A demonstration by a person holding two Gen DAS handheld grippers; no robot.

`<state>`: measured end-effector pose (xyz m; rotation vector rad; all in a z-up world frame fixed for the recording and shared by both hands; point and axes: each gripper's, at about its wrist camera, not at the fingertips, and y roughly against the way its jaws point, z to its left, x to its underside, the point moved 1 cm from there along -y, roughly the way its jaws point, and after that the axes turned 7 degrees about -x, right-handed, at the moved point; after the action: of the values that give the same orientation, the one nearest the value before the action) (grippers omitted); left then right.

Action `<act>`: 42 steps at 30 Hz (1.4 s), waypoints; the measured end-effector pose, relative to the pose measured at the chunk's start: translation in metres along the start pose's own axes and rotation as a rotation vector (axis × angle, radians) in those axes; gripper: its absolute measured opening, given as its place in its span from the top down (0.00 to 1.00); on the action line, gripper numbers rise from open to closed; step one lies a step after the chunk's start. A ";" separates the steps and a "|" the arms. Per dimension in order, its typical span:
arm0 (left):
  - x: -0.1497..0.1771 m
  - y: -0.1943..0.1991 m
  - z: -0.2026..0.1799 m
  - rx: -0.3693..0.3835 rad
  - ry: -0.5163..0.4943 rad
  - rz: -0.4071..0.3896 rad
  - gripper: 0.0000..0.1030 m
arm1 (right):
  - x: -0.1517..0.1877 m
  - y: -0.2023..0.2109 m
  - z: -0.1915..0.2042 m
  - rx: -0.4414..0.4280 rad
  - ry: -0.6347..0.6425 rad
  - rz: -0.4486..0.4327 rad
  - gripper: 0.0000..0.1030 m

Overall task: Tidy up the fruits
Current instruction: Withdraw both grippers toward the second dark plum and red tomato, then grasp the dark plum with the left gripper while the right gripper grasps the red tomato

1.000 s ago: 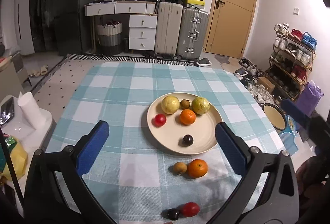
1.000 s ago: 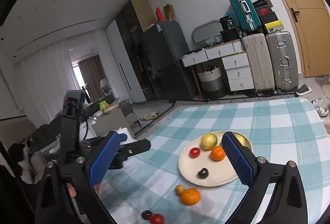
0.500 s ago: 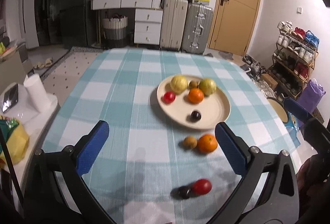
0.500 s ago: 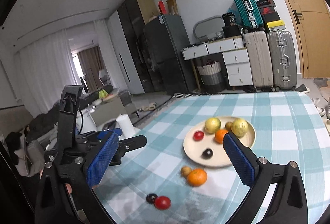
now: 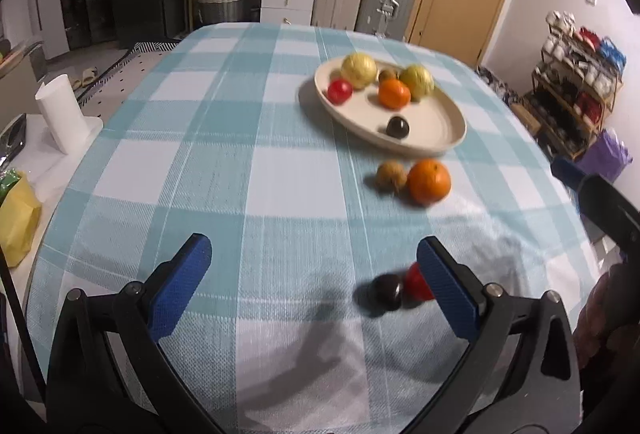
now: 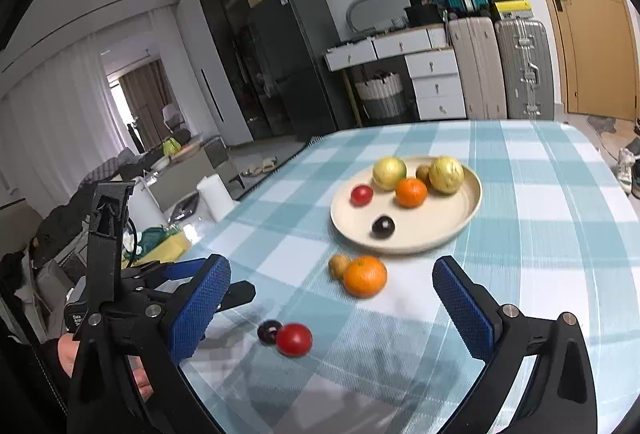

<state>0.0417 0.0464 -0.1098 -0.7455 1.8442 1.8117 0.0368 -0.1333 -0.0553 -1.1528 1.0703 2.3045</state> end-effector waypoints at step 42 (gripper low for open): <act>0.024 -0.018 -0.021 0.292 -0.014 0.099 0.82 | 0.017 -0.011 -0.018 0.010 -0.098 0.078 0.00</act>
<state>0.0368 0.0235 -0.1385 -0.5407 2.1084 1.5509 0.0422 -0.1398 -0.0808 -0.9999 1.1076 2.3854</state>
